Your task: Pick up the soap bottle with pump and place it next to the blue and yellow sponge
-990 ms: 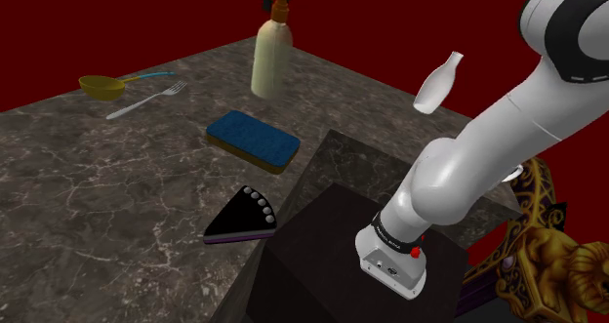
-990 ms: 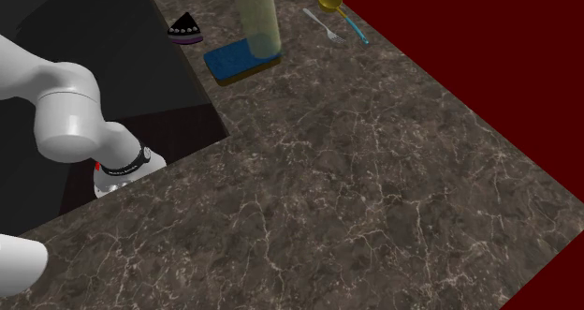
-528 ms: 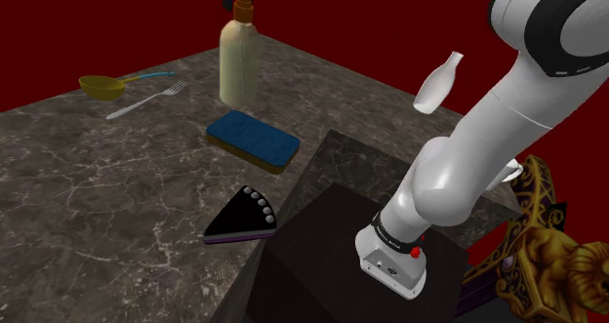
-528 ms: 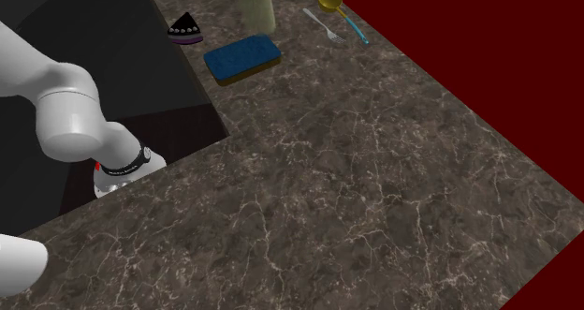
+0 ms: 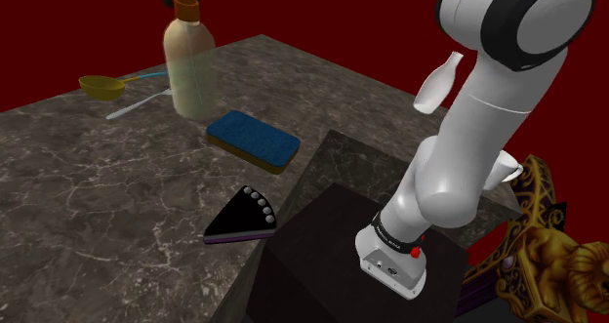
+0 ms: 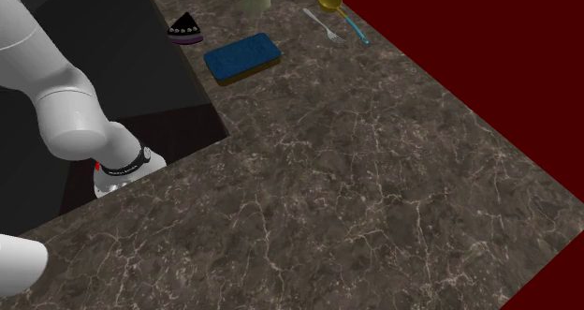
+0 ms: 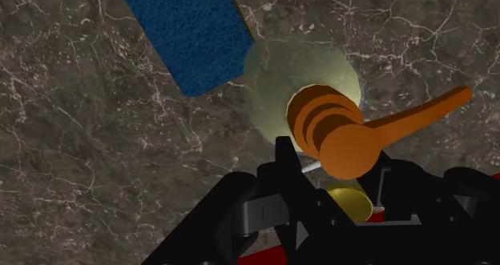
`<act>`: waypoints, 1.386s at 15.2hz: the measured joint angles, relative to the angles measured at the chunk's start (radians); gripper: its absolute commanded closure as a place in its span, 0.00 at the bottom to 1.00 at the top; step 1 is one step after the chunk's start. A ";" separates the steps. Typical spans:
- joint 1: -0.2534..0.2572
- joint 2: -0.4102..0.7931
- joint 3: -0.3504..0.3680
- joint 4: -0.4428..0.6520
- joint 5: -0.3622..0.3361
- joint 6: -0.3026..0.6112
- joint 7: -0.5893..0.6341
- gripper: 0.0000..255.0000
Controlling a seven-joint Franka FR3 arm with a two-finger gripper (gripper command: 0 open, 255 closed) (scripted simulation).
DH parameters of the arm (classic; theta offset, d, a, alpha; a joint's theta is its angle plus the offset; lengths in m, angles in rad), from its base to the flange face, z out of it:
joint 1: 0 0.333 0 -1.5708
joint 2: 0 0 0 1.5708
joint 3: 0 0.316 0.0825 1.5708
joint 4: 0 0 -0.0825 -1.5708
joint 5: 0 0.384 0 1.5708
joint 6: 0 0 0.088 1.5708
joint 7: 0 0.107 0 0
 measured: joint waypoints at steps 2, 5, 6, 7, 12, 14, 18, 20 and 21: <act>0.045 0.083 0.024 0.108 -0.034 -0.036 0.052 1.00; 0.058 0.098 0.031 0.099 -0.040 -0.016 0.074 1.00; 0.054 0.086 0.030 0.066 -0.034 0.005 0.076 1.00; 0.050 0.074 0.030 0.037 -0.029 0.023 0.077 1.00; 0.039 0.043 0.027 -0.075 -0.016 0.107 0.079 1.00; 0.034 0.032 0.025 -0.113 -0.012 0.135 0.079 1.00; 0.027 0.005 0.022 -0.203 -0.002 0.199 0.080 1.00; 0.026 0.001 0.022 -0.225 0.000 0.218 0.081 1.00; 0.025 0.000 0.022 -0.230 0.000 0.222 0.081 1.00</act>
